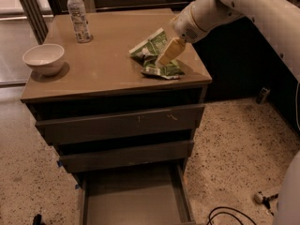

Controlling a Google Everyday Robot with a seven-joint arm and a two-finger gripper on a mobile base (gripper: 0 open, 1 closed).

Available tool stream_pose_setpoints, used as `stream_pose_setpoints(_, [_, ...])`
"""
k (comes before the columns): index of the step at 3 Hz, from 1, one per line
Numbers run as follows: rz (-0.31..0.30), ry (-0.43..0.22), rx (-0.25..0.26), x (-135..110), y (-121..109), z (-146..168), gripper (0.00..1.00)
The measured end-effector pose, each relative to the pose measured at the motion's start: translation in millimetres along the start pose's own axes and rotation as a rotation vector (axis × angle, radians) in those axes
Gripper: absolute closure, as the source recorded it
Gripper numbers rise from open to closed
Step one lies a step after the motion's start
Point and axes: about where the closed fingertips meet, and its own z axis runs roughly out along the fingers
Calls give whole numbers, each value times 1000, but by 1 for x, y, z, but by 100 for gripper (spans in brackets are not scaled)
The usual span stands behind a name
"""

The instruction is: Place green jalapeno chip bag into bottom drawer

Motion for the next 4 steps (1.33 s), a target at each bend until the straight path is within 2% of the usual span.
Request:
stream_pose_setpoints(3, [22,52,-65,18,15,39,50])
stream_pose_setpoints(4, [27,62,-70,21,18,45,69])
